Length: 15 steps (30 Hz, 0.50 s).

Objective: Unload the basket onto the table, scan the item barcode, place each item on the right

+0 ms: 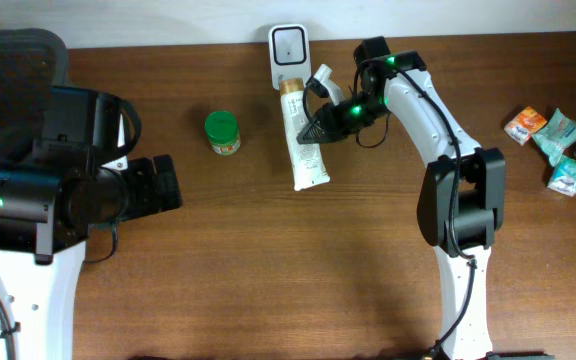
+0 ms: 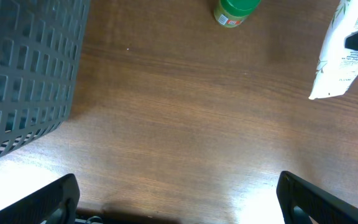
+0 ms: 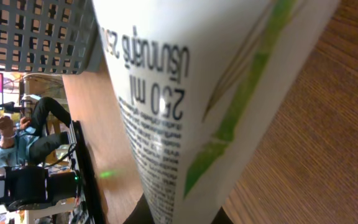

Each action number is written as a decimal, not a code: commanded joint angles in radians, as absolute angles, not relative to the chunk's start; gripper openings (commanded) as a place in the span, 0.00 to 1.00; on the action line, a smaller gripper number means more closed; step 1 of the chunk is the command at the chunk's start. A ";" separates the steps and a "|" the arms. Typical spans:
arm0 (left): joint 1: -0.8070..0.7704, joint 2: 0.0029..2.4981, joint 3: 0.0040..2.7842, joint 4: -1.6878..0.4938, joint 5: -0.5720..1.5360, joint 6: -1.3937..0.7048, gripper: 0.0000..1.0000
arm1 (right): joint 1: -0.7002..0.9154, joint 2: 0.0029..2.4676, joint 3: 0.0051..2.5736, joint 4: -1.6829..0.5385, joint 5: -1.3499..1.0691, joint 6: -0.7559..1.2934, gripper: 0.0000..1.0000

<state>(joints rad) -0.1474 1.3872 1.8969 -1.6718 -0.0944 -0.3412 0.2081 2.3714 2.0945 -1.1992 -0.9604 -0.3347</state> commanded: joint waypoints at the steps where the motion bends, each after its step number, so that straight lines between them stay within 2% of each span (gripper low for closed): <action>1: -0.147 1.376 1.900 -1.670 -0.098 -0.352 0.99 | 0.209 2.357 2.118 -1.203 -0.997 -0.331 0.04; 3: -0.147 1.376 1.900 -1.670 -0.098 -0.352 0.99 | 0.209 2.357 2.118 -1.203 -0.946 -0.290 0.04; 9: -0.147 1.376 1.900 -1.670 -0.098 -0.352 0.99 | 0.209 2.357 2.120 -1.230 -0.420 0.006 0.04; 15: -0.147 1.376 1.900 -1.670 -0.098 -0.352 0.99 | 0.209 2.357 2.130 -1.305 -0.046 0.208 0.04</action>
<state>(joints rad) -0.1474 1.3872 1.8969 -1.6718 -0.0944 -0.3412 0.2089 2.3722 2.0956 -1.2770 -0.2569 0.0841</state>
